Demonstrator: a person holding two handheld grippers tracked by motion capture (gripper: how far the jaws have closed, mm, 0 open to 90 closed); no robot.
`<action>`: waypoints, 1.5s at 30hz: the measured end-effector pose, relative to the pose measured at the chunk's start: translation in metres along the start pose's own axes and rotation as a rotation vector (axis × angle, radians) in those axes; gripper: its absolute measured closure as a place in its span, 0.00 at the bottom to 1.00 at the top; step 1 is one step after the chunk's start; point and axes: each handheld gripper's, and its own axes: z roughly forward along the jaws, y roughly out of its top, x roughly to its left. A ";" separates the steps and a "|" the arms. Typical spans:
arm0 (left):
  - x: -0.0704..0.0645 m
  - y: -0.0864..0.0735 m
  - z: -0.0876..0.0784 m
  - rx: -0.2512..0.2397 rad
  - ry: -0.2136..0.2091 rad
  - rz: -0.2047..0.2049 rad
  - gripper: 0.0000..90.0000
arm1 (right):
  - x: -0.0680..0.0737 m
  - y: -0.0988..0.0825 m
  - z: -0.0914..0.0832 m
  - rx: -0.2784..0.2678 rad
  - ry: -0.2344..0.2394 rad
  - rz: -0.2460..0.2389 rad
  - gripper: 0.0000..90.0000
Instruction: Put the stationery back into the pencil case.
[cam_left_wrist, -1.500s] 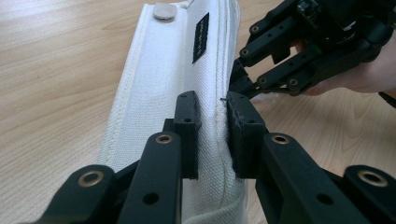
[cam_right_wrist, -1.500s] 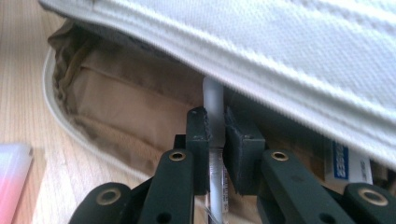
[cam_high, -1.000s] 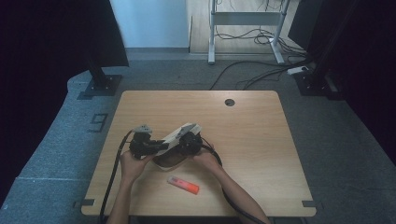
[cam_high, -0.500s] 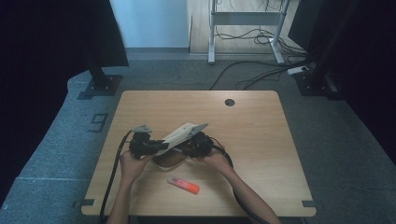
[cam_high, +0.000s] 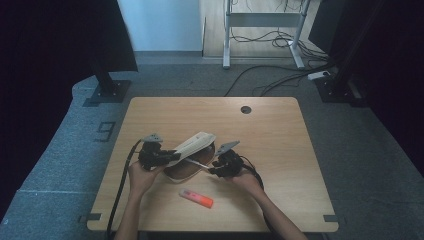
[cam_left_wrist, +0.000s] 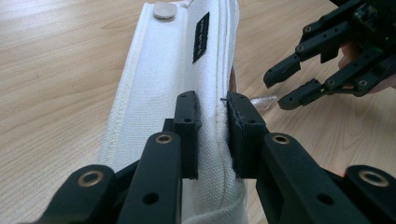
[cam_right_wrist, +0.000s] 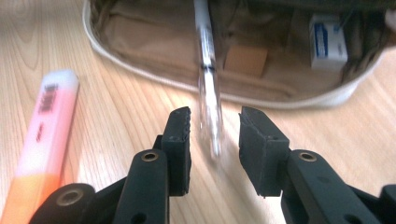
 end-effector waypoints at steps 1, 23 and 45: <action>0.000 0.000 0.000 0.000 0.000 0.000 0.84 | 0.000 -0.003 0.000 0.001 0.001 0.004 0.70; 0.000 0.000 0.001 0.000 -0.004 0.000 0.84 | -0.002 -0.002 0.004 0.022 -0.027 -0.035 0.93; -0.001 0.000 0.001 0.000 -0.002 0.005 0.84 | -0.028 0.029 0.022 0.009 -0.105 -0.030 0.92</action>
